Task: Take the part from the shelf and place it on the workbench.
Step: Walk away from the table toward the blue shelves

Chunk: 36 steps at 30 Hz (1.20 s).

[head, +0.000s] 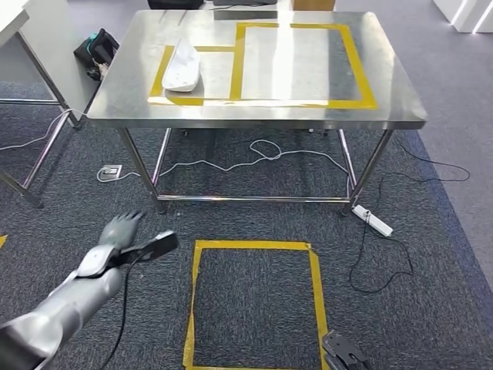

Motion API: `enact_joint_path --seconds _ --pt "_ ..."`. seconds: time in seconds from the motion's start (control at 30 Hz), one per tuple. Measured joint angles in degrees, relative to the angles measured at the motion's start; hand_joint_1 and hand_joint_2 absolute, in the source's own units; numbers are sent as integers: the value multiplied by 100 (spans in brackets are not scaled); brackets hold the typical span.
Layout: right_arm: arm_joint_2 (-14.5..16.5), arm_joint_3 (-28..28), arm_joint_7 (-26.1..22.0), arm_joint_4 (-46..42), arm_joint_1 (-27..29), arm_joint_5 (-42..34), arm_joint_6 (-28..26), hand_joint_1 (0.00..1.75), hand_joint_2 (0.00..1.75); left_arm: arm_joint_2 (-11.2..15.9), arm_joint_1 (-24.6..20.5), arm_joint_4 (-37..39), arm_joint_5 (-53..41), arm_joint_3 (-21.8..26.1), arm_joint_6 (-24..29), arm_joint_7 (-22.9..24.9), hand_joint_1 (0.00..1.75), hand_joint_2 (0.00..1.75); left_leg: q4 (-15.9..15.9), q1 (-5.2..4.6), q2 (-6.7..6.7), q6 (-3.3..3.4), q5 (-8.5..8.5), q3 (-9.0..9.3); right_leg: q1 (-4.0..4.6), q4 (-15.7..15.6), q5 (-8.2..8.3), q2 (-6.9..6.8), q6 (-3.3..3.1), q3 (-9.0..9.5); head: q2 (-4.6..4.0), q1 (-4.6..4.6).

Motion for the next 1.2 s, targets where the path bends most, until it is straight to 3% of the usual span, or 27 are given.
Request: enact_joint_path --seconds 0.03,0.1,0.17,0.23,0.27,0.33,0.4,0.47,0.6,0.8,0.93,1.13,1.2 --pt "-62 26 -23 -63 44 -40 -89 0 0 100 254 60 138 177 46 -16 0 0 18 -8 21 -26 32 -31 7 -388 -171 14 -29 272 0 -4" --pt "-165 102 -57 -177 105 -97 -218 0 0 240 629 133 298 496 114 -43 0 0 23 -15 25 -62 97 -74 22 -828 -402 14 -86 507 0 -9" --pt "-240 190 -80 -268 131 -142 -308 0 0 317 906 197 399 741 119 -61 0 0 -8 -13 10 11 95 -97 31 -881 -407 -9 -116 498 0 -10" --pt "-296 276 -116 -352 138 -206 -441 0 0 368 1141 235 557 945 49 -110 0 0 -41 -14 3 135 132 -119 46 -886 -367 -22 -143 500 0 -13" --pt "-332 332 -144 -400 142 -249 -533 0 0 389 1262 254 671 1070 9 -170 0 0 -61 -11 2 157 185 -129 55 -885 -343 -24 -167 491 0 -12" --pt "-426 461 -215 -526 180 -349 -761 0 0 424 1518 308 901 1355 -35 -336 0 0 -101 -3 2 109 291 -141 70 -879 -310 -21 -200 454 0 -14" --pt "-551 613 -290 -667 244 -450 -1015 0 0 434 1794 391 1083 1626 -42 -470 0 0 -127 11 3 -30 338 -151 80 -874 -294 -23 -218 421 0 -13" --pt "-683 775 -372 -812 288 -548 -1244 0 0 427 2062 486 1202 1839 -42 -529 0 0 -139 25 2 -112 357 -166 89 -872 -285 -28 -226 390 0 -11" --pt "-936 1108 -565 -1114 343 -786 -1702 0 0 396 2474 671 1399 2174 -23 -575 0 0 -139 30 -6 -139 349 -184 92 -872 -288 -47 -232 327 0 -9" --pt "-1223 1647 -882 -1527 349 -1203 -2368 0 0 306 2882 890 1823 2631 6 -670 0 0 -128 17 -31 -136 349 -212 78 -874 -282 -64 -220 315 0 -9" --pt "-1337 1909 -971 -1707 340 -1318 -2530 0 0 239 3032 985 2004 2862 7 -658 0 0 -111 8 -48 -121 350 -236 65 -879 -274 -80 -206 312 0 -8" --pt "-1496 2218 -1149 -1929 328 -1492 -2820 0 0 188 3135 1060 2624 3344 81 -441 0 0 -142 -18 -72 47 343 -236 28 -914 -264 -103 -79 379 0 -14" --pt "-1575 2292 -1193 -2008 356 -1482 -2856 0 0 170 3168 1085 2760 3530 88 -344 0 0 -262 31 -71 70 415 -175 38 -684 -470 -82 -41 299 0 1"
